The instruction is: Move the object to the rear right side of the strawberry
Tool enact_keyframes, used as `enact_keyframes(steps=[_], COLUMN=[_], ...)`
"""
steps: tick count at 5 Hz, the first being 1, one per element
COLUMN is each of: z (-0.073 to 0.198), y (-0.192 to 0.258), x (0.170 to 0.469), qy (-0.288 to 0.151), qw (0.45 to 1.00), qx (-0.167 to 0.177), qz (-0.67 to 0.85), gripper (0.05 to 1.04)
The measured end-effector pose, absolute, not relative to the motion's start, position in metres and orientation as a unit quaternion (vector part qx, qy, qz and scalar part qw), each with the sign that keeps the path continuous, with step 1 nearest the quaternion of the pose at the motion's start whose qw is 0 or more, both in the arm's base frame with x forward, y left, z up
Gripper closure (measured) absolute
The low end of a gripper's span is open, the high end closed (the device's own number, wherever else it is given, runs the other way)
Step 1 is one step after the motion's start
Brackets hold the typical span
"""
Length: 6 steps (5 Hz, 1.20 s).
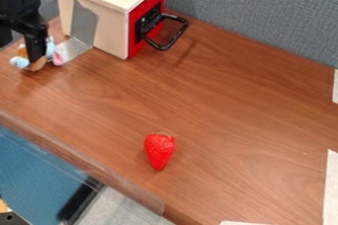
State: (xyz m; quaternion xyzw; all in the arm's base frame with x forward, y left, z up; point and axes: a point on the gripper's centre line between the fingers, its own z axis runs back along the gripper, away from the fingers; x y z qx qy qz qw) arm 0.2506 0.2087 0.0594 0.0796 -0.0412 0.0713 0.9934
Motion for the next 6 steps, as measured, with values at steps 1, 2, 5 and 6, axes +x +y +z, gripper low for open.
enact_keyframes(steps=[1, 2, 5, 6], z=[0.049, 0.036, 0.001, 0.003], y=[0.225, 0.237, 0.240, 0.222], x=[0.263, 0.271, 0.270, 0.271], qy=[-0.041, -0.039, -0.020, -0.019], qw=[0.990, 0.987, 0.982, 0.985], qx=[0.097, 0.113, 0.109, 0.081], qz=[0.094, 0.111, 0.155, 0.148], gripper=[0.083, 0.083, 0.419, 0.643])
